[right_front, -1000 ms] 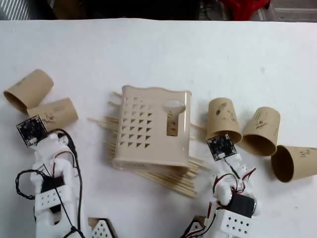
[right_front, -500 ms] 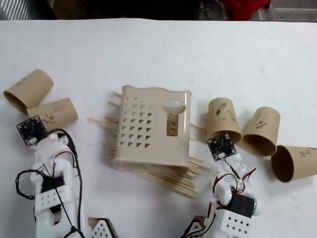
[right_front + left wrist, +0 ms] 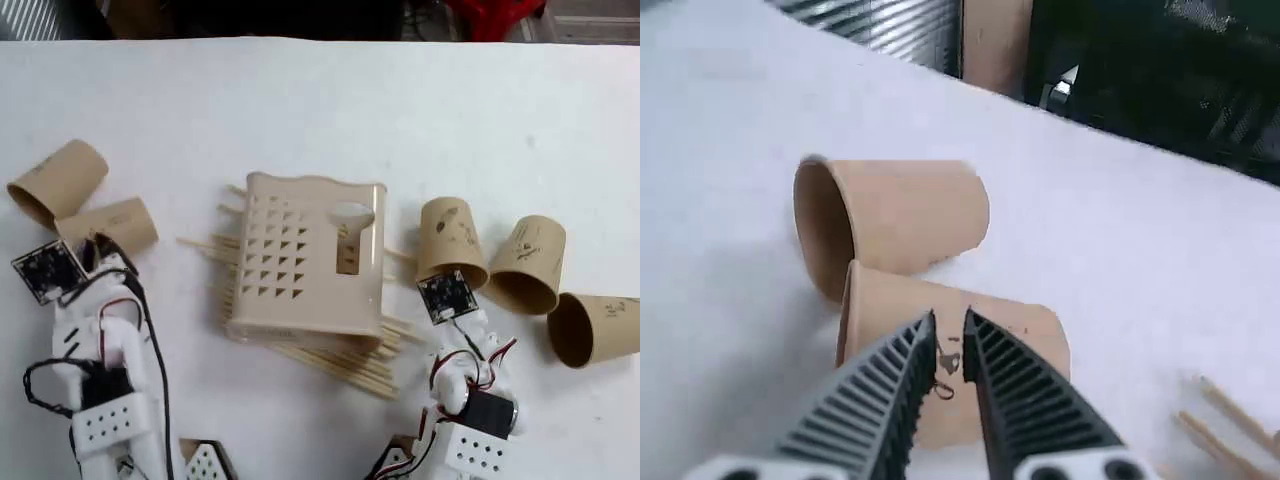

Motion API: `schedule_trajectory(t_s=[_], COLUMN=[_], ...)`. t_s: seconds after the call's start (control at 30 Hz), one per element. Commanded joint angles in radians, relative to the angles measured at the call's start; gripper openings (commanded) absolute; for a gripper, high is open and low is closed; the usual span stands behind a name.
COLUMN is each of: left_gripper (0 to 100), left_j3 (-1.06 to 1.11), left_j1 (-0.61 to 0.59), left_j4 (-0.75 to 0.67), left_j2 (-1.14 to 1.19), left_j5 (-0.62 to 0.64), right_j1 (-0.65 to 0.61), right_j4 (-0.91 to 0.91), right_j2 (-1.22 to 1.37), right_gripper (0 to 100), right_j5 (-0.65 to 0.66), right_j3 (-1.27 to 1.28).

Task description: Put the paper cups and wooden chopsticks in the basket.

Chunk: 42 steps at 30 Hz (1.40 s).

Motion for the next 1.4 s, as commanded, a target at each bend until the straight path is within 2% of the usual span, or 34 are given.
schedule_trajectory(t_s=[0.0,0.1,0.27,0.37,0.5,0.77,0.87,1.0,1.2,1.37], left_gripper=[8,8,8,8,8,8,8,8,8,8], left_j3=[0.0,0.0,-0.005,-0.006,-0.006,-0.006,-0.006,-0.006,-0.006,-0.006], left_j1=[0.007,0.008,0.008,0.007,0.007,0.024,0.096,0.191,0.363,0.522], left_j4=[0.18,0.47,1.1,1.045,1.089,1.086,1.086,1.086,1.086,1.076], left_j2=[-0.206,-0.329,-0.475,-0.45,-0.446,-0.446,-0.446,-0.446,-0.446,-0.446], left_j5=[0.0,0.0,0.002,-0.003,0.0,-0.005,-0.005,0.0,0.0,0.0], right_j1=[0.008,0.008,0.008,0.01,0.005,0.008,-0.007,-0.079,-0.084,-0.163], right_j4=[0.005,0.005,0.005,0.005,0.005,0.005,-0.004,-0.114,-0.13,-0.099], right_j2=[-0.001,-0.001,-0.001,-0.001,-0.001,-0.001,-0.002,-0.039,-0.042,-0.033], right_gripper=[1.8,1.8,1.8,1.8,1.8,1.8,1.8,1.8,1.8,1.8], right_j5=[0.011,0.011,0.011,0.009,0.009,0.009,0.011,0.011,0.003,0.003], right_j3=[0.009,0.009,0.009,0.009,0.009,0.009,0.008,-0.023,-0.275,-0.468])
